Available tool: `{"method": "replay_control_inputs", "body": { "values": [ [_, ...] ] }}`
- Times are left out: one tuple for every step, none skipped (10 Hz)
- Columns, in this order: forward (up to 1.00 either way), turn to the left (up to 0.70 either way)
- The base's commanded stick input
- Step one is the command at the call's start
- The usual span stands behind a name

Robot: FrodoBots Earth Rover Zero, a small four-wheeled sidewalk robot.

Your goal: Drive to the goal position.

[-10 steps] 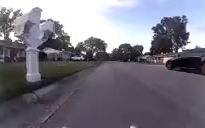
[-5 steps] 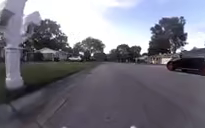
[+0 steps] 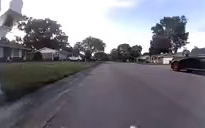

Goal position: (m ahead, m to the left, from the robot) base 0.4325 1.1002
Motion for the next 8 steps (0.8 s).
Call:
{"method": "replay_control_inputs", "body": {
  "values": [
    [1.0, 0.0],
    [1.0, 0.0],
    [1.0, 0.0],
    [1.0, 0.0],
    [1.0, -0.09],
    [1.0, -0.19],
    [1.0, -0.25],
    [1.0, -0.31]
  ]
}}
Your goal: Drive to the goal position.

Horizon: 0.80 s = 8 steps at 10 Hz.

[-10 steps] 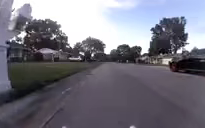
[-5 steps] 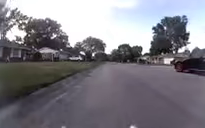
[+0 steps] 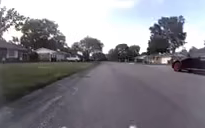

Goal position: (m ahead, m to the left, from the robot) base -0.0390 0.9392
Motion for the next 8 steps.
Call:
{"method": "replay_control_inputs", "body": {
  "values": [
    [1.0, -0.37],
    [1.0, 0.0],
    [1.0, 0.0],
    [1.0, 0.0],
    [1.0, 0.0],
    [1.0, 0.0],
    [1.0, 0.0],
    [1.0, 0.0]
  ]
}}
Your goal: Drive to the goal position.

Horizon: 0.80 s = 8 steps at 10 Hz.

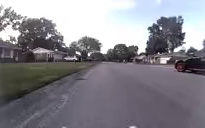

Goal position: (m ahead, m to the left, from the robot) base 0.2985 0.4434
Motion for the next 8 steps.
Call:
{"method": "replay_control_inputs", "body": {
  "values": [
    [1.0, 0.0],
    [1.0, 0.0],
    [1.0, 0.0],
    [1.0, 0.0],
    [1.0, 0.0],
    [1.0, 0.0],
    [1.0, -0.09],
    [1.0, -0.24]
  ]
}}
